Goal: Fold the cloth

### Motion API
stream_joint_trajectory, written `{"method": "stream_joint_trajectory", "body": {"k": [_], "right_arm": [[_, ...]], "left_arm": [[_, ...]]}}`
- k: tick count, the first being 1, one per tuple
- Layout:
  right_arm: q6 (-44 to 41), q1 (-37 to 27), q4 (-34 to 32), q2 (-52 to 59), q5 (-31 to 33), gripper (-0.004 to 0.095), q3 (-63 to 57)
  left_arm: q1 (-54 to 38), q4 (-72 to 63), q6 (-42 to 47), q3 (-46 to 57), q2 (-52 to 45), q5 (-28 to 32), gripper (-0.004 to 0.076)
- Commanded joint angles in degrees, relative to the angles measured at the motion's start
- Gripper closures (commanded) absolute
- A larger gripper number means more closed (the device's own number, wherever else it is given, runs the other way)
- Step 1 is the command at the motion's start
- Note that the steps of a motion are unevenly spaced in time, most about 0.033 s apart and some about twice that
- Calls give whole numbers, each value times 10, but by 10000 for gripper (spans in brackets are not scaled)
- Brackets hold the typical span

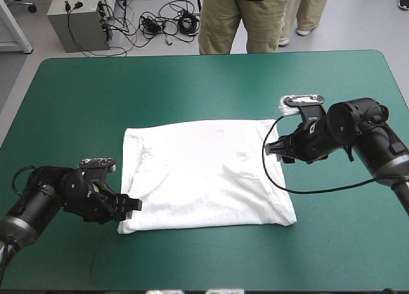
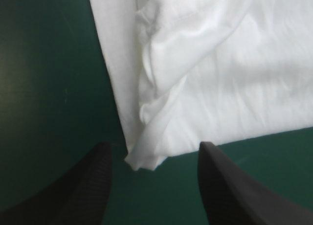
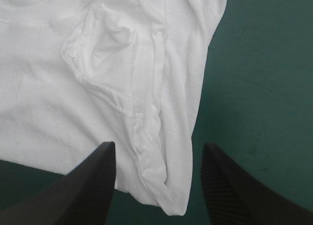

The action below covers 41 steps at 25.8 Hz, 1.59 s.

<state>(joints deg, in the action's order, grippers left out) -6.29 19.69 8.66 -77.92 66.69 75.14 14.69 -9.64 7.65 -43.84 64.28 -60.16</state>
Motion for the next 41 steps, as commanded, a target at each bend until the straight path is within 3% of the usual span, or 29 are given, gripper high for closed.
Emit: {"method": "stream_joint_trajectory", "body": {"k": [1, 18, 21, 22, 23, 24, 27, 32, 41], "right_arm": [[2, -4, 9, 19, -15, 413, 12], [2, -4, 14, 19, -9, 413, 12], [3, -4, 15, 19, 16, 413, 12], [4, -4, 15, 19, 28, 413, 12], [4, -4, 5, 20, 49, 412, 8], [3, -3, 5, 24, 47, 412, 2], [3, -2, 5, 32, 45, 375, -58], [15, -2, 37, 32, -84, 341, -174], [7, 43, 43, 31, -181, 351, -278]], "left_arm": [[0, -9, 2, 13, -10, 39, 331], [0, -12, -17, 111, 38, 133, 349], [0, -16, -17, 111, 60, 136, 433], [0, -17, -17, 111, 63, 135, 491], [0, -18, -17, 111, 66, 135, 623], [0, -18, -19, 111, 66, 138, 699], [0, -16, -26, 111, 65, 141, 733], [0, -16, -35, 111, 65, 142, 733], [0, -16, -45, 111, 65, 142, 733]]}}
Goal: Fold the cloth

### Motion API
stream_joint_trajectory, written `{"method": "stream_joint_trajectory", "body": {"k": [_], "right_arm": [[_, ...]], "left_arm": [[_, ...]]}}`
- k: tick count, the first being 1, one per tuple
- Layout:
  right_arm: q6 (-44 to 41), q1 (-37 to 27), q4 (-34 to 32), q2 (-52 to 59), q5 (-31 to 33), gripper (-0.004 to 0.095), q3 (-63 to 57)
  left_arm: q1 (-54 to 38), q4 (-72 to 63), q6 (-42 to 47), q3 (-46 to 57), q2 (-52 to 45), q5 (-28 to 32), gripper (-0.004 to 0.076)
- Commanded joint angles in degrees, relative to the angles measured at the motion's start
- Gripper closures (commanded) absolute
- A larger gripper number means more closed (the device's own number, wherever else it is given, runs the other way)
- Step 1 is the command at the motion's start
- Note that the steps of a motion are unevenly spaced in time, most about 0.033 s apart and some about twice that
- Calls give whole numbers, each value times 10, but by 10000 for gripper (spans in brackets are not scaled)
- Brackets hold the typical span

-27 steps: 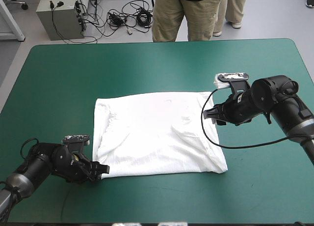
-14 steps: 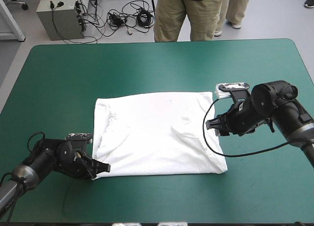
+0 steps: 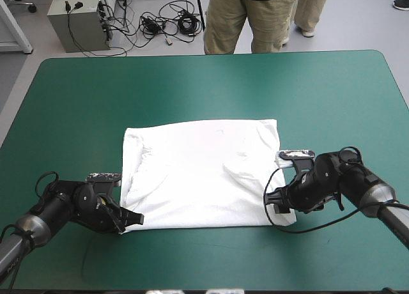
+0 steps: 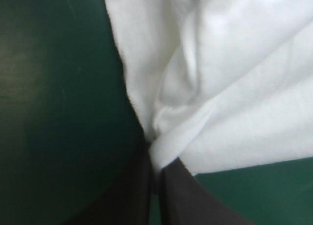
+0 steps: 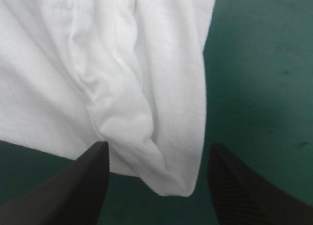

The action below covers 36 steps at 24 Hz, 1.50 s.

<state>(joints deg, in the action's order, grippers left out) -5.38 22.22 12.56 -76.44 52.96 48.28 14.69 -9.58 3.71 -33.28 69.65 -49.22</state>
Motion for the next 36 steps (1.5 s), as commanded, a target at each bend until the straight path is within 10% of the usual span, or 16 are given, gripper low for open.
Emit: {"method": "stream_joint_trajectory", "body": {"k": [1, 10, 17, 31, 36], "right_arm": [[-13, 25, 3, 16, -58, 354, -18], [-85, 41, -30, -16, -87, 457, -58], [-53, 41, 12, -38, -86, 921, -57], [-107, 35, -142, -23, -57, 925, 187], [-113, -15, -100, -70, -80, 925, 241]], "left_arm": [[0, -16, -5, 5, 11, 32, 733], [0, -16, -5, 5, 11, 32, 733], [0, -16, -5, -2, 11, 25, 733], [0, 120, 26, -286, 42, -32, 733], [0, 124, 27, -341, 98, -5, 733]]}}
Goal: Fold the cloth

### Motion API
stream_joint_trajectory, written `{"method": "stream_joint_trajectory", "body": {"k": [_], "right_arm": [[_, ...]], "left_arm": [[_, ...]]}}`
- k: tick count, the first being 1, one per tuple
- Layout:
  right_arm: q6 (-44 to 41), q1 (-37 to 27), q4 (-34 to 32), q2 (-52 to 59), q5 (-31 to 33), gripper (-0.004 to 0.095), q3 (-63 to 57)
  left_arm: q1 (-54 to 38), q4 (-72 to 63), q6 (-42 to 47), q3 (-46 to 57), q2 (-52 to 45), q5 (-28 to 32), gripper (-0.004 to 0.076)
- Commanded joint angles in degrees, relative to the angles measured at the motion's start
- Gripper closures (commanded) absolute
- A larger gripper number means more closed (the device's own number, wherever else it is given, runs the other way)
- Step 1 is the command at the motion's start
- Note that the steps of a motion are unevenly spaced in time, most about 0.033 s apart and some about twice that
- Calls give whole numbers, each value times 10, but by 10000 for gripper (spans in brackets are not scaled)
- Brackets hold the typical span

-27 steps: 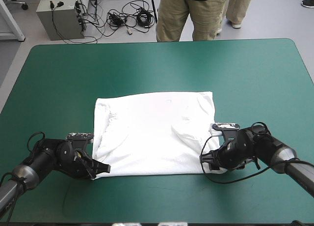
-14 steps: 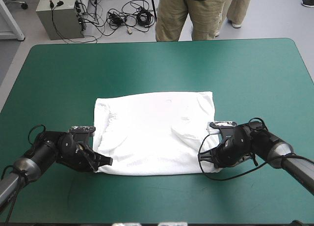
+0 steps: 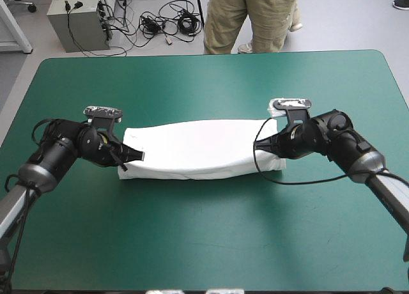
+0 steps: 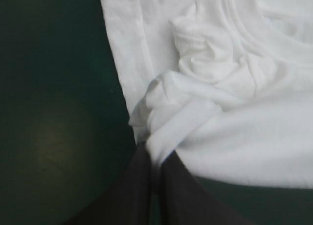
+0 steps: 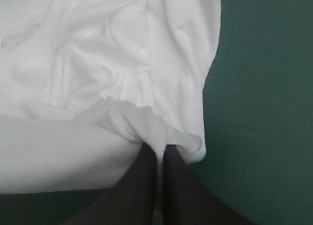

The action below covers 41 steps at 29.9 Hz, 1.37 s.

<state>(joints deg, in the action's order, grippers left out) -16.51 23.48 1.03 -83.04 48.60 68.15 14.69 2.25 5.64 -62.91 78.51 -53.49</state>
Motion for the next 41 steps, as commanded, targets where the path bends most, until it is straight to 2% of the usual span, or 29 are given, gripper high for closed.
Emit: {"method": "stream_joint_trajectory", "body": {"k": [1, 9, 21, 24, 26, 28, 30, 31, 33, 38, 40, 41], "right_arm": [[7, -40, 29, -15, -42, 925, 50], [89, -105, 129, -114, -42, 925, 144], [117, -110, 147, -251, -16, 924, 274], [137, -110, 146, -266, -15, 865, 282], [137, -110, 146, -270, -9, 755, 282], [137, -110, 146, -270, 3, 583, 282], [137, -110, 146, -270, 22, 451, 288], [139, -110, 146, -270, 37, 408, 293], [143, -110, 145, -267, 58, 393, 305], [153, -110, 143, -236, 73, 395, 316], [162, -110, 143, -218, 87, 395, 316], [165, -110, 142, -210, 93, 395, 316]], "left_arm": [[0, 7, 8, -57, 21, 49, 733], [0, 69, 38, -159, 134, 73, 733], [0, 103, 39, -275, 281, 74, 733], [0, 102, 37, -286, 303, 72, 717], [0, 96, 26, -289, 306, 67, 648], [0, 94, 12, -290, 305, 58, 530], [0, 99, 4, -298, 300, 50, 417], [0, 110, 8, -305, 297, 47, 367], [0, 129, 20, -322, 281, 47, 317], [0, 109, 15, -365, 245, 48, 331], [0, 67, -22, -369, 235, 46, 421], [0, 34, -47, -369, 231, 46, 507]]}}
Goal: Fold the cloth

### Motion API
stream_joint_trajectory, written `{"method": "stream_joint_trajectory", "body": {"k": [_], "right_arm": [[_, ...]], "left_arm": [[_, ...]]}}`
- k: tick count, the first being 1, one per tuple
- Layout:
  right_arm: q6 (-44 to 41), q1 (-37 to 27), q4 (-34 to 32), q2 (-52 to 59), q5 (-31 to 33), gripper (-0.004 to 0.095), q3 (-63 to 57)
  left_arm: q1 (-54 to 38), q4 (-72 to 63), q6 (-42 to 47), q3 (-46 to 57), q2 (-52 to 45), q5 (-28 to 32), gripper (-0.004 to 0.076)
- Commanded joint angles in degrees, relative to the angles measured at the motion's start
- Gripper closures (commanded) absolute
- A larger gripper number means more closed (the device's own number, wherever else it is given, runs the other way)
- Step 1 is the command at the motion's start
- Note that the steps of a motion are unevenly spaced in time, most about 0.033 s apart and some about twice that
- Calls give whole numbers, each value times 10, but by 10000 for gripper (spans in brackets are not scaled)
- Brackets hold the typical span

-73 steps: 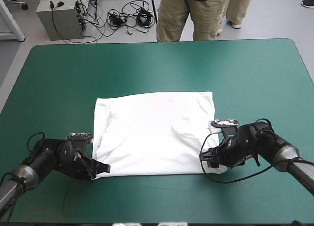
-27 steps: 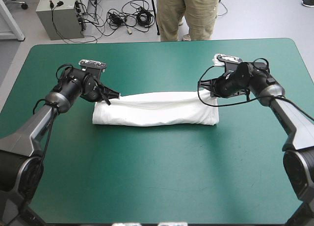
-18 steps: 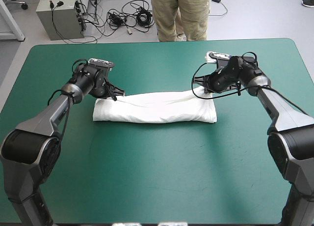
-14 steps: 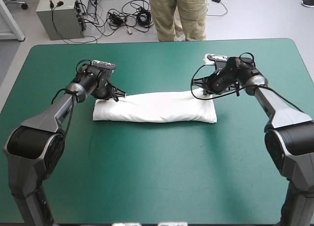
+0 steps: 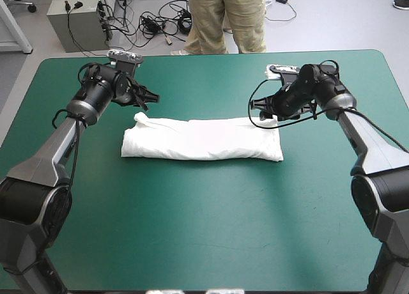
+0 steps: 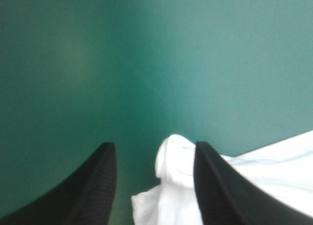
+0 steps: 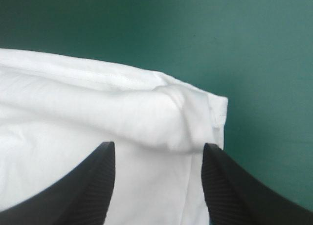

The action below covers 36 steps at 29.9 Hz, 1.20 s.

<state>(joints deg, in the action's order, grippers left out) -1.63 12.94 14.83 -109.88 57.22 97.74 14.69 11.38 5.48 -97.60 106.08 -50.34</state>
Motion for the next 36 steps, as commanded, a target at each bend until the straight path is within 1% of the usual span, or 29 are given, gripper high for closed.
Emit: {"method": "stream_joint_trajectory", "body": {"k": [1, 2, 3, 5, 7, 11, 18, 26, 31, 34, 36], "right_arm": [[16, -5, 1, 67, 17, 395, 20], [16, -5, -1, 74, 24, 395, 20], [16, -5, -6, 78, 31, 395, 20], [16, -5, -16, 90, 44, 395, 19], [16, -5, -27, 98, 56, 395, 19], [2, -6, -55, 105, 62, 397, 19], [-5, -9, -51, 106, 80, 396, 19], [-6, -10, -56, 110, 83, 398, 19], [-6, -10, -55, 110, 83, 398, 16], [3, -10, -47, 98, 84, 386, 16], [16, -11, -35, 85, 87, 350, 16]], "left_arm": [[1, -94, -69, -22, -46, 14, 610], [1, -133, -91, -22, -47, 11, 697], [3, -174, -125, -22, -48, 8, 727], [9, -232, -156, -22, -48, 0, 733], [25, -253, -162, -22, -48, -1, 733], [71, -236, -162, -22, -40, 3, 733], [128, -236, -162, -21, 16, -10, 733], [139, -251, -158, -21, 78, -45, 733], [139, -253, -158, -21, 99, -45, 733], [139, -254, -158, -21, 107, -45, 733], [139, -262, -158, -21, 110, -45, 733]]}}
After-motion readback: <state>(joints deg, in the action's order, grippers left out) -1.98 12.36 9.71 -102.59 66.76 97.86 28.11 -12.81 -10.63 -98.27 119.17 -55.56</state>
